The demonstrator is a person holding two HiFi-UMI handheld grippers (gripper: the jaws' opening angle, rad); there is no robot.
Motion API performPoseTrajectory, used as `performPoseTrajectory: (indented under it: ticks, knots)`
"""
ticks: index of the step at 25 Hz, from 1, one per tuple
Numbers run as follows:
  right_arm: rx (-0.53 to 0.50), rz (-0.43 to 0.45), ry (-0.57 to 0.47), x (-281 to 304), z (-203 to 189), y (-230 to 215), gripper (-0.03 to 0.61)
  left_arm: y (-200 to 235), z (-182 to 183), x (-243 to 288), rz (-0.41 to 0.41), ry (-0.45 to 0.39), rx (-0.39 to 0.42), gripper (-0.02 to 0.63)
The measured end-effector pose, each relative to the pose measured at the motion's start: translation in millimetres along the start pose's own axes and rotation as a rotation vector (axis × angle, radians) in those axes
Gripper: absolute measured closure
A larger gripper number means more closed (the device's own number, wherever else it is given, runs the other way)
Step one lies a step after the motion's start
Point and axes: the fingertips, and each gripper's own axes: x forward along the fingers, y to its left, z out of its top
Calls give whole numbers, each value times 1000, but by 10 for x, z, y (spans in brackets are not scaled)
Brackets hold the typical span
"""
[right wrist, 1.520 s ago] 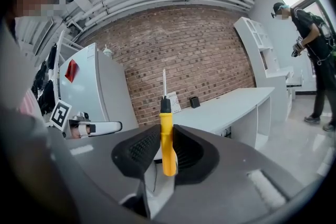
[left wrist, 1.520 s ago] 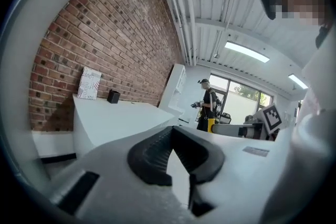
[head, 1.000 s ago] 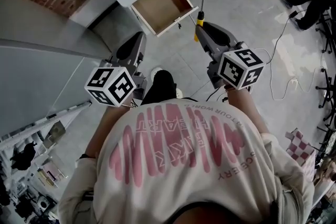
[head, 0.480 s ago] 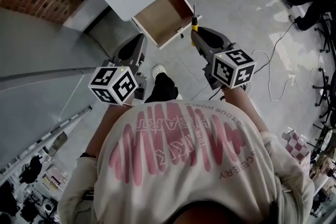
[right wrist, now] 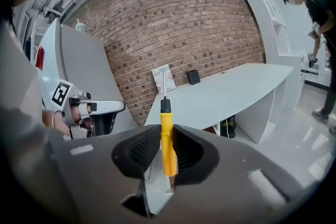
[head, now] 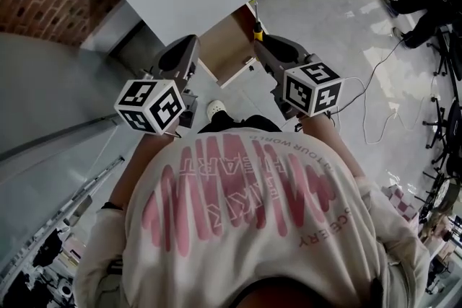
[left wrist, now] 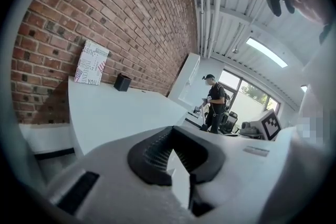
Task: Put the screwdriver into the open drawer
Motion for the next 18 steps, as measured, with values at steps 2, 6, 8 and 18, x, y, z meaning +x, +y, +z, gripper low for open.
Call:
performPoseTrajectory:
  ticks: [2,6,8,18]
  knots:
    - [0,23,35,106,-68,14,489,53,-10,17,16,0,-14,611]
    - [-24,77,115,293,-211,24,489,165,-195,-7,70,17,-68,611]
    - [-18,111,147,420,-262,38,489,250,-261,-30,100,22,-87,611]
    - [-245,405,391,902,-493,62,489,458,-417,-148,391,-123,-237,611]
